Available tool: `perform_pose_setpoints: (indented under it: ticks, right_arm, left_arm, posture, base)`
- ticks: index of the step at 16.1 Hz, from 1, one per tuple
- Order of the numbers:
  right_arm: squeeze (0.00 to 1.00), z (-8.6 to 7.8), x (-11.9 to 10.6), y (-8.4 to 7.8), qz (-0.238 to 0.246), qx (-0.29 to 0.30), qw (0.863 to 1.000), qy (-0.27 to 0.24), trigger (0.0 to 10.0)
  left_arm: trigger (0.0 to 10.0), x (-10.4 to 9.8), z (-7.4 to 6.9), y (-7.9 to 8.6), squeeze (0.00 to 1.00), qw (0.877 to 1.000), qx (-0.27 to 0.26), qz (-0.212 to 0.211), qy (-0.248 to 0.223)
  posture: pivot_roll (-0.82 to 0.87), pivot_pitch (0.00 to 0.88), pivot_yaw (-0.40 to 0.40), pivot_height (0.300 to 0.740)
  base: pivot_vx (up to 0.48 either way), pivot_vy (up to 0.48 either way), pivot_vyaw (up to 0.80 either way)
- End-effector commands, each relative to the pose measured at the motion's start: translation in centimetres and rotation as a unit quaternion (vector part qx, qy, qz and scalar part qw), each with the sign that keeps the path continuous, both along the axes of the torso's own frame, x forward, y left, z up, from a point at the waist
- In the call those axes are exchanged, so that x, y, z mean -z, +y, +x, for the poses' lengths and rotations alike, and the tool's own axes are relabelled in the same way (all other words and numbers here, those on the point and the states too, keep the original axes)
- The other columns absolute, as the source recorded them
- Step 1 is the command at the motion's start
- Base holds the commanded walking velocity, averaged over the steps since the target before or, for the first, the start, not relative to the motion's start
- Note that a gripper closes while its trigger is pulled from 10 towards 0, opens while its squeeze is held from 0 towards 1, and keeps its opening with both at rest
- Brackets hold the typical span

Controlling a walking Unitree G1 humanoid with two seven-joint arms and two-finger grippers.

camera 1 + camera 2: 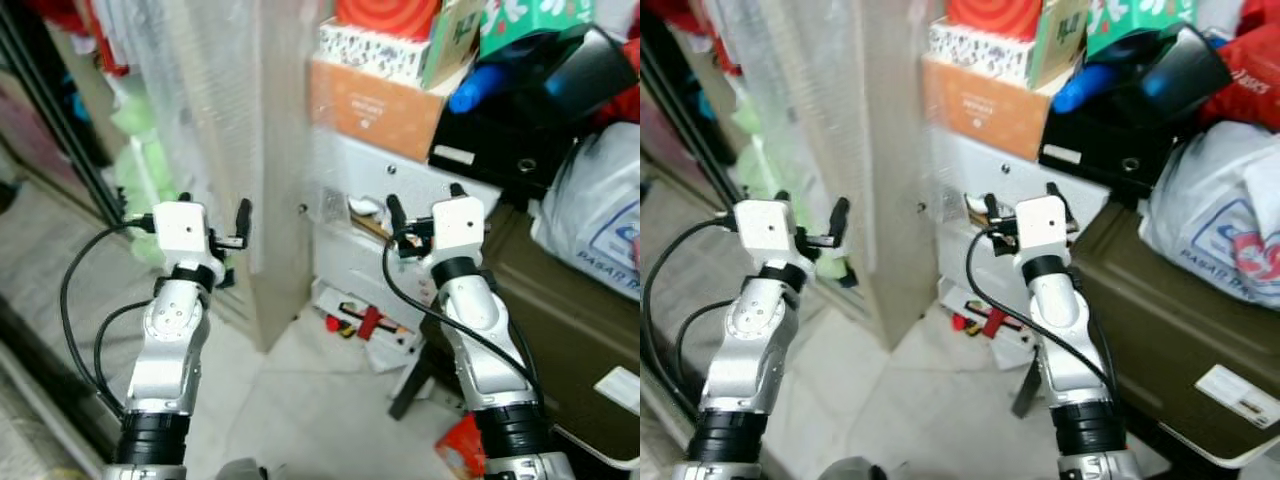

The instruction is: Clean up the room

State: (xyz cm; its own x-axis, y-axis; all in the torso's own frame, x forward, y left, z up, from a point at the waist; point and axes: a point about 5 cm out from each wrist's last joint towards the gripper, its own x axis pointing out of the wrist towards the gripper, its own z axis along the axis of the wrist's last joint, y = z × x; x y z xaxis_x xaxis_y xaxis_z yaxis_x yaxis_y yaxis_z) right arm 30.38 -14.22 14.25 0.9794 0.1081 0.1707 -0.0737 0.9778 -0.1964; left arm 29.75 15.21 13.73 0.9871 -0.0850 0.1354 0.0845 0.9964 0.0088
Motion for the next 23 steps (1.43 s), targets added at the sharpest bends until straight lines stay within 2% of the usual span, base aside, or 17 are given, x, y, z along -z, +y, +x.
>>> perform_pose_setpoints:
  ticks: [1, 5, 13, 17, 23]
  right_arm:
    - [0.00, 0.2, -0.2, 0.3, 0.004, -0.003, 1.000, -0.001, 10.0]
    - [0.00, 0.2, -0.2, 0.3, 0.003, -0.003, 1.000, -0.001, 10.0]
    - [0.00, 0.3, -0.2, 0.3, -0.009, -0.001, 1.000, -0.006, 10.0]
    - [0.00, 0.2, -0.2, 0.4, -0.014, -0.005, 1.000, -0.007, 10.0]
    - [0.00, 0.3, -0.1, 0.6, -0.016, -0.011, 1.000, -0.006, 10.0]
  left_arm:
    - [10.0, -0.2, 0.0, 0.4, 0.00, 1.000, -0.001, 0.000, -0.004]
    - [10.0, -0.2, 0.1, 0.3, 0.00, 1.000, 0.003, -0.002, -0.004]
    - [10.0, -0.1, 0.0, 1.0, 0.00, 1.000, -0.020, -0.006, 0.001]
    - [10.0, 0.0, -0.5, 1.4, 0.00, 1.000, -0.028, -0.003, 0.004]
    - [10.0, 0.2, -0.4, 1.4, 0.00, 1.000, -0.026, 0.002, 0.008]
  posture:
    - [-0.01, 0.000, -0.012, 0.740]
    - [-0.01, 0.000, -0.012, 0.740]
    - [-0.01, 0.000, -0.012, 0.740]
    - [-0.01, 0.000, -0.013, 0.740]
    - [0.00, 0.000, -0.006, 0.740]
  base:
    - [0.296, 0.000, 0.00]
    - [0.313, 0.000, 0.00]
    - [0.000, 0.000, 0.00]
    - [0.000, 0.000, 0.80]
    - [0.000, 0.000, 0.80]
